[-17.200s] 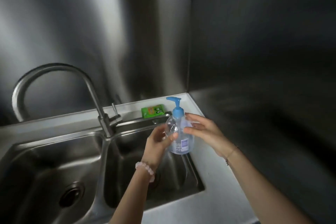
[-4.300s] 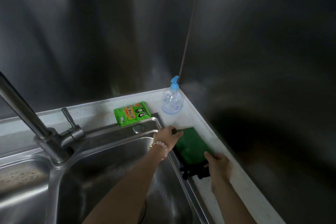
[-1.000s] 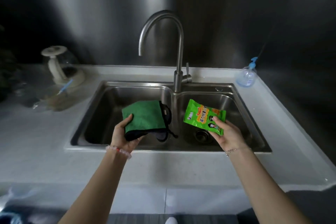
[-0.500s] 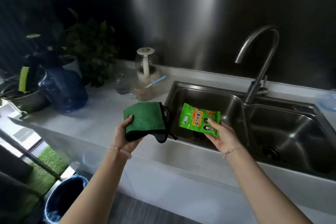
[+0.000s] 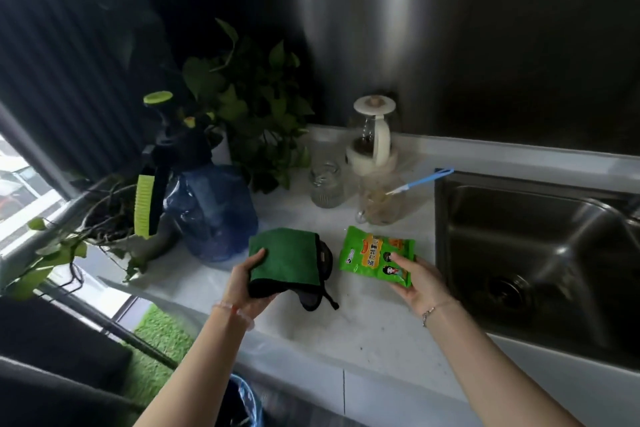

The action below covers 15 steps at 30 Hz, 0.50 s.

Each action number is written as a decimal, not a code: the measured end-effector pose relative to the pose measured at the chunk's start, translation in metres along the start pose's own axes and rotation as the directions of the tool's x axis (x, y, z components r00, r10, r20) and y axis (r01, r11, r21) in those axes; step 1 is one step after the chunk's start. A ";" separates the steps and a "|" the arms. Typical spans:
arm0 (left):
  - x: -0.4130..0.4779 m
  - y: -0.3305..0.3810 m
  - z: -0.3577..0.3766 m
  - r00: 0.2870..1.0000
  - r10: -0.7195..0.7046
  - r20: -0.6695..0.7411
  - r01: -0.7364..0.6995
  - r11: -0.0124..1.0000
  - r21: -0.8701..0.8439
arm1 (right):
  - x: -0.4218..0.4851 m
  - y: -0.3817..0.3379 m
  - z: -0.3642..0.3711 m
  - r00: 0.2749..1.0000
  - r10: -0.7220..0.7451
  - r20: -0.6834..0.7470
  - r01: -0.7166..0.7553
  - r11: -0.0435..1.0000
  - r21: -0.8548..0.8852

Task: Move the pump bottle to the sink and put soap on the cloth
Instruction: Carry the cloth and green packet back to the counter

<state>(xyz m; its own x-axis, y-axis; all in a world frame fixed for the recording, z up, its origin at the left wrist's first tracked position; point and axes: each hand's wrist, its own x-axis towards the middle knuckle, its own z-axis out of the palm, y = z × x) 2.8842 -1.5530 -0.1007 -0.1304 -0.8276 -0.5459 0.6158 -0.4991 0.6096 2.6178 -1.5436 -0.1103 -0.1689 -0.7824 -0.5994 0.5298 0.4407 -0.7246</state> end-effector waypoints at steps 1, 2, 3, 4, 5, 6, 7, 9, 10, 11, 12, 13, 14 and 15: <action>0.008 0.006 -0.006 1.000 -0.004 -0.011 0.004 1.000 0.019 | 0.007 0.004 0.006 1.000 0.008 -0.010 -0.008 1.000 -0.016; 0.017 0.011 -0.011 1.000 -0.003 -0.019 0.004 0.999 0.034 | 0.014 0.008 0.012 1.000 0.013 -0.022 -0.014 0.999 -0.035; 0.025 0.015 -0.015 1.000 -0.006 -0.026 0.008 0.999 0.053 | 0.021 0.011 0.016 0.999 0.016 -0.036 -0.018 0.999 -0.043; 0.032 0.019 -0.018 0.999 -0.008 -0.034 0.011 0.997 0.081 | 0.026 0.013 0.020 0.999 0.014 -0.045 -0.016 0.999 -0.049; 0.040 0.021 -0.020 0.999 -0.014 -0.046 0.019 0.993 0.118 | 0.031 0.015 0.024 0.999 0.007 -0.049 -0.009 0.999 -0.046; 0.045 0.023 -0.023 0.998 -0.021 -0.066 0.032 0.986 0.165 | 0.036 0.017 0.027 0.999 -0.009 -0.050 0.006 0.999 -0.043; 0.050 0.025 -0.024 0.995 -0.028 -0.092 0.047 0.976 0.213 | 0.039 0.018 0.029 0.998 -0.033 -0.051 0.031 0.999 -0.040; 0.059 0.026 -0.028 0.987 -0.023 -0.158 0.070 0.950 0.304 | 0.044 0.021 0.033 0.994 -0.087 -0.066 0.082 0.994 -0.065; 0.063 0.026 -0.029 0.984 0.006 -0.178 0.056 0.938 0.342 | 0.047 0.022 0.034 0.990 -0.111 -0.084 0.103 0.991 -0.087; 0.067 0.025 -0.029 0.980 0.053 -0.194 0.025 0.925 0.380 | 0.051 0.024 0.035 0.985 -0.133 -0.112 0.121 0.987 -0.108; 0.071 0.023 -0.028 0.972 0.110 -0.208 -0.009 0.902 0.432 | 0.053 0.026 0.035 0.977 -0.158 -0.142 0.139 0.981 -0.139; 0.074 0.021 -0.028 0.961 0.173 -0.215 -0.040 0.859 0.511 | 0.055 0.028 0.036 0.965 -0.195 -0.177 0.164 0.971 -0.176; 0.078 0.020 -0.027 0.948 0.239 -0.209 -0.062 0.784 0.618 | 0.057 0.030 0.036 0.948 -0.237 -0.212 0.189 0.956 -0.225; 0.080 0.020 -0.025 0.933 0.306 -0.188 -0.073 0.674 0.735 | 0.059 0.032 0.036 0.929 -0.280 -0.242 0.210 0.937 -0.279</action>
<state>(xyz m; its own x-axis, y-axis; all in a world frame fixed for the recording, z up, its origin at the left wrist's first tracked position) 2.9052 -1.6230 -0.1463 0.2127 -0.8772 -0.4305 -0.1466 -0.4643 0.8735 2.6550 -1.5918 -0.1564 -0.5064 -0.7438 -0.4362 0.2296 0.3713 -0.8997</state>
